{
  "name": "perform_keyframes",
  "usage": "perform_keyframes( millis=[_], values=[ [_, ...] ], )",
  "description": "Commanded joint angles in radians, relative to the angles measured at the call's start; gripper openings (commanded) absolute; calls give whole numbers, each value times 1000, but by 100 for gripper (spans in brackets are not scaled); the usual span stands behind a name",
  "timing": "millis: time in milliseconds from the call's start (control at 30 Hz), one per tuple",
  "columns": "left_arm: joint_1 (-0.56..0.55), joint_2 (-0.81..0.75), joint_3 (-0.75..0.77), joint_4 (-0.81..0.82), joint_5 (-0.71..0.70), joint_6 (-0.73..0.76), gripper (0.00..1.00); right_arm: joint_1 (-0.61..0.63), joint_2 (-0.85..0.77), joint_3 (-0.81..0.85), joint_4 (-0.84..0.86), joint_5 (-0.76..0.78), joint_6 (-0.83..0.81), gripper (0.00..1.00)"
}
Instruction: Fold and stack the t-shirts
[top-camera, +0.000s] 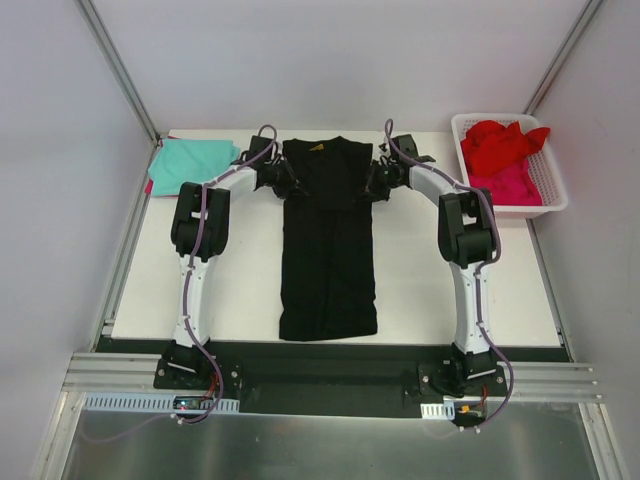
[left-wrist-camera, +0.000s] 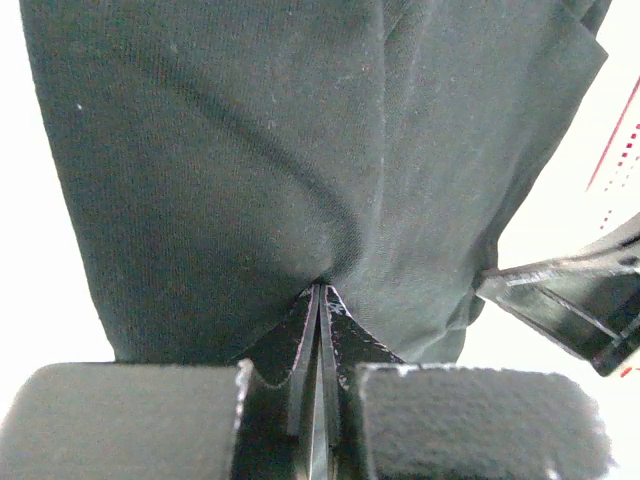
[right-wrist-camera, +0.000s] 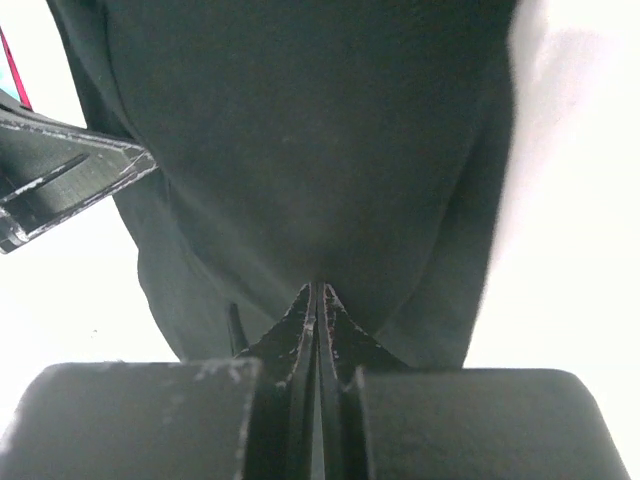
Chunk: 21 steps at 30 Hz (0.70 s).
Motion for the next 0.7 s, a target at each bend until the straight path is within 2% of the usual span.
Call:
perform_keyframes(
  millis=[0, 333, 667],
  values=[
    [33, 51, 49, 19, 42, -68, 0, -31, 44, 78, 8, -58, 64, 1],
    [66, 163, 202, 27, 108, -119, 0, -96, 195, 234, 52, -174, 177, 1],
    [90, 289, 339, 78, 174, -211, 0, -129, 265, 296, 150, -257, 295, 1]
  ],
)
